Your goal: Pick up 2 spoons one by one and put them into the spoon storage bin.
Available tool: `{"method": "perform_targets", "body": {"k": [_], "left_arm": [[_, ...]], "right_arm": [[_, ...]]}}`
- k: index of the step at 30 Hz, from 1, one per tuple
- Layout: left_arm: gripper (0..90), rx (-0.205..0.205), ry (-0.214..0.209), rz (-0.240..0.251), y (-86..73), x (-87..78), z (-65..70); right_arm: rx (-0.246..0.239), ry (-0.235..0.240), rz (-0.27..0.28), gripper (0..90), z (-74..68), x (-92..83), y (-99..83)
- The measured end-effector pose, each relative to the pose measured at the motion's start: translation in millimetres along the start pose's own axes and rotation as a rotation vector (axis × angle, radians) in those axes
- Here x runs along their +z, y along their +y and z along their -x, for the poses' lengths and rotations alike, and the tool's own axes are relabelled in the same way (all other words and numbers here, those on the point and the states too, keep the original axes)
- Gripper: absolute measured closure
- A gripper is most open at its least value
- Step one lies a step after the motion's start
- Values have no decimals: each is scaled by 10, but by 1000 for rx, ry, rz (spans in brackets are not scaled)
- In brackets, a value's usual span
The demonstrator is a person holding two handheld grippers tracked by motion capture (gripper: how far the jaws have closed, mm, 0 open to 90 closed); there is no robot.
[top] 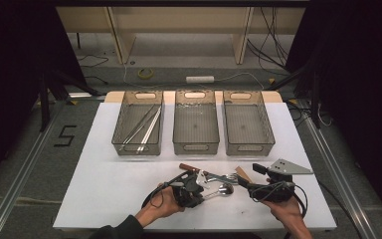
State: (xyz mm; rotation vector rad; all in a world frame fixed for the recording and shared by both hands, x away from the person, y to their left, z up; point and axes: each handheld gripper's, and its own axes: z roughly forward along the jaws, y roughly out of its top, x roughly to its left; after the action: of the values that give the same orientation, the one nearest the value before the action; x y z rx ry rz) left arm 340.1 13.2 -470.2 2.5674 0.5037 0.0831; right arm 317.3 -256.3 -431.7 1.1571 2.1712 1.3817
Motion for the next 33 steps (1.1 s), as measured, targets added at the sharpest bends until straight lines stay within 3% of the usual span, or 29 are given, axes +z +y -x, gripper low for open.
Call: {"method": "perform_targets", "body": {"k": [16, 25, 33], "left_arm": [[834, 12, 0, 36, -10, -144, 0], [834, -17, 5, 75, -22, -281, -58], [834, -62, 36, 135, 0, -521, -222]], "right_arm": [[1, 0, 0, 260, 2, -4, 1], [-1, 2, 2, 260, 8, -12, 2], [3, 0, 0, 259, 8, -2, -1]]}}
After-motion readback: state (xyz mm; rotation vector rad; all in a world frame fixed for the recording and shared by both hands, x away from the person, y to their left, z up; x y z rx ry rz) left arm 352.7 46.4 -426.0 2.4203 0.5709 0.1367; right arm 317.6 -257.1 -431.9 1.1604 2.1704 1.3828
